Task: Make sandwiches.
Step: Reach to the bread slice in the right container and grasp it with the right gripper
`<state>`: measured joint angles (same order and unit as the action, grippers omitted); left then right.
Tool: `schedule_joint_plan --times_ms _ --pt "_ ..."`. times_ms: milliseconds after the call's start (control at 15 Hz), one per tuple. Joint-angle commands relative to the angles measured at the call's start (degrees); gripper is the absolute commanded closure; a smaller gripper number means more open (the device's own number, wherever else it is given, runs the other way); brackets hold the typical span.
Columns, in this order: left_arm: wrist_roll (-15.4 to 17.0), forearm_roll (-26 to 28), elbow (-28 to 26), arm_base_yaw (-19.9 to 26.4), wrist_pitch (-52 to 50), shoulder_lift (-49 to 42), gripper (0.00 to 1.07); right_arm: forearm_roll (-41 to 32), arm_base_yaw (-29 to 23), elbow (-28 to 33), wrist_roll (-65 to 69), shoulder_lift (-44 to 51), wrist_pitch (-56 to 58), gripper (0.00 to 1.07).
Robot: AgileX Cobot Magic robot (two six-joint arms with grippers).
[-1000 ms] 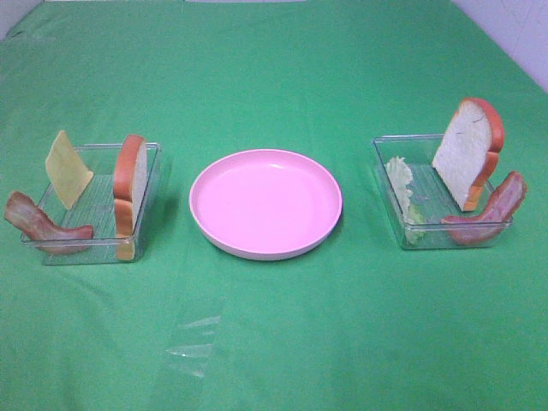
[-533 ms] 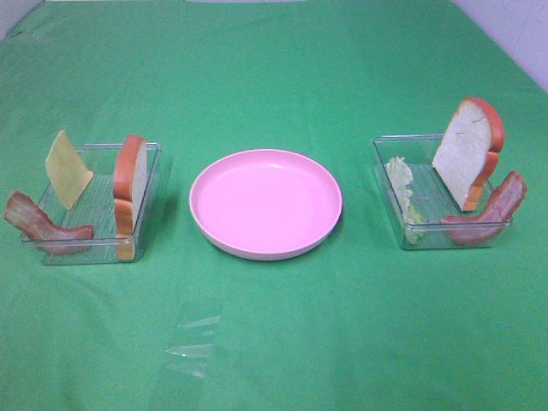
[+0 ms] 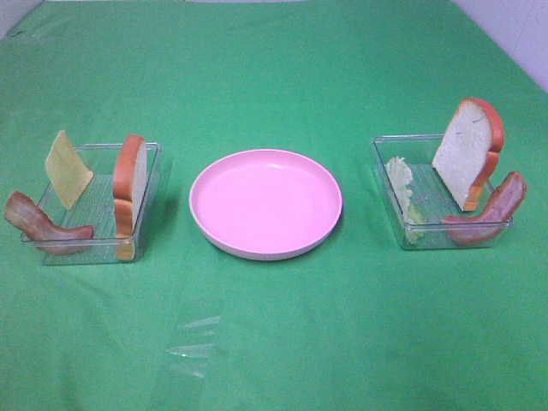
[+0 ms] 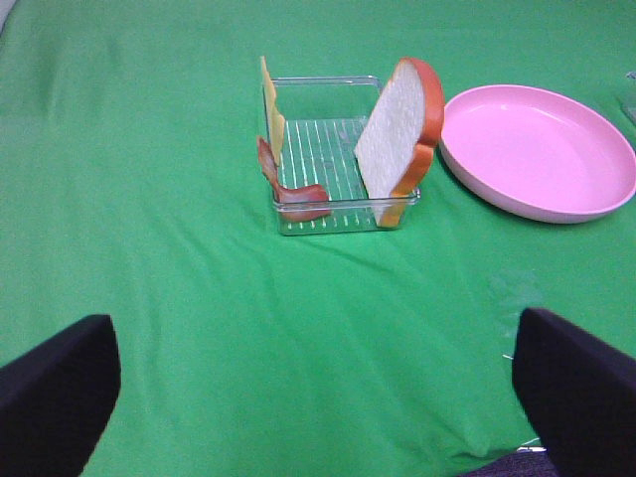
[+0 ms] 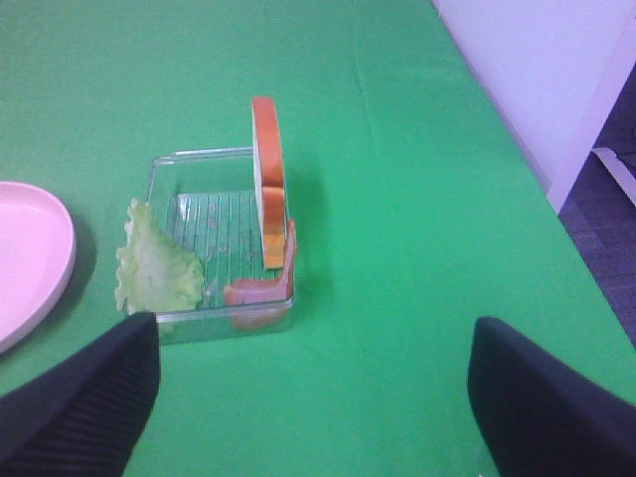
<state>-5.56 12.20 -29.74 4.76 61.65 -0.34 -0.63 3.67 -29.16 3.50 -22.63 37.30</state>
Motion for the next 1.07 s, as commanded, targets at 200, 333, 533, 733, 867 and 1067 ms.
schedule_joint_plan --times_ms 200,333,533,733,867,1067 --pt "0.34 0.17 0.11 0.0 -0.11 -0.8 0.06 1.03 0.17 -5.9 -3.04 -17.02 -8.42 0.2" --pt "0.34 0.17 0.11 0.0 -0.11 -0.8 0.06 0.63 0.17 -14.32 -3.95 -28.19 -6.02 0.2" --pt "0.34 0.17 0.11 0.0 -0.11 -0.8 0.06 0.63 0.17 -25.95 -4.01 -42.4 0.11 0.2" --pt "0.34 0.17 0.11 0.0 -0.11 -0.8 0.06 -0.8 0.17 -37.76 -4.01 -55.75 6.36 0.2" --pt "0.34 0.17 0.11 0.0 -0.11 -0.8 0.06 -2.52 0.17 -42.28 -3.95 -60.85 8.48 0.2" --pt "0.34 0.17 0.11 0.0 -0.11 -0.8 0.06 -4.93 0.17 -49.73 -6.13 -70.24 10.83 0.2"
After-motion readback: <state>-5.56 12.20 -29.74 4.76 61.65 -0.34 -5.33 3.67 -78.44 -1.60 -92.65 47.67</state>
